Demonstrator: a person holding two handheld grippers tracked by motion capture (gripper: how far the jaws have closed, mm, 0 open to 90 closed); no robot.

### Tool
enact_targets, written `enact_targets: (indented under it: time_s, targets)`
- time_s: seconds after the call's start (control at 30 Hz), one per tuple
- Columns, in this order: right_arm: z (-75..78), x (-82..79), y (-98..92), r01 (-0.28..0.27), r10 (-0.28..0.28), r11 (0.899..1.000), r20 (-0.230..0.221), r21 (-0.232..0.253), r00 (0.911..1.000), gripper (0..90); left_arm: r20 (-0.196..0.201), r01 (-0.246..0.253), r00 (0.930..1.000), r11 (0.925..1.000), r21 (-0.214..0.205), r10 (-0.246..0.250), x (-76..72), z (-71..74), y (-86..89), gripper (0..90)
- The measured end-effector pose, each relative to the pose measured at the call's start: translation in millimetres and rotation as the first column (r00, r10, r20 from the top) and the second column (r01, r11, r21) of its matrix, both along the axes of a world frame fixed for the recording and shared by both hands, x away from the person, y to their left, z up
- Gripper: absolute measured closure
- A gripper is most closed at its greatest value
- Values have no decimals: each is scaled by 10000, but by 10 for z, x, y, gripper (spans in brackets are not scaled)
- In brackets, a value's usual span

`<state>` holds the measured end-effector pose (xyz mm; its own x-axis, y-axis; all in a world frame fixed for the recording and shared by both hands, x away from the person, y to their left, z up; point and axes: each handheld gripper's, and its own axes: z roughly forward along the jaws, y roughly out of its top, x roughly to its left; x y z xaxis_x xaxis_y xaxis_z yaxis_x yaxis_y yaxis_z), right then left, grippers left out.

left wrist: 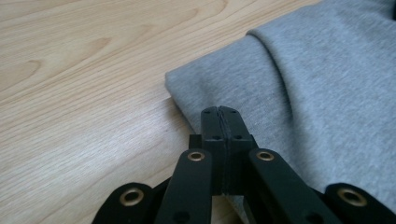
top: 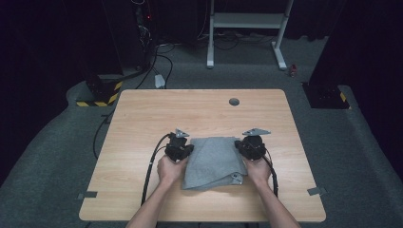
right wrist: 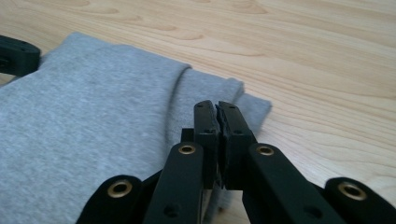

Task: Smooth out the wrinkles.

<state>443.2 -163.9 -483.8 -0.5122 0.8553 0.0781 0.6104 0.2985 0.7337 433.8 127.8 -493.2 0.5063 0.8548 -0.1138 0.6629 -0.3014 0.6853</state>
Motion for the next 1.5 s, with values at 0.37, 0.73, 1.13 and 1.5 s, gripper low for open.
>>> enact_targets:
  time_s: [0.37, 0.73, 1.13, 1.5]
  targets:
    - [26, 23, -55, 82, -83, 9998, 24, 175, 10000, 781, 294, 16, 9996, 9993, -367, -5, 15, 115, 37, 794]
    - [-42, 264, 51, 499, -482, 9978, -401, 432, 9980, 722, -17, -382, 9993, 9982, -471, 382, 299, 18, -86, 656]
    - [44, 243, 18, 361, -356, 9991, 218, -228, 9991, 878, -63, -127, 9999, 9996, 266, 129, 276, 67, -56, 900]
    - [-31, 216, -108, 676, -677, 9977, 167, 62, 9976, 788, 345, -25, 9994, 9995, -325, 37, 279, 127, -96, 834]
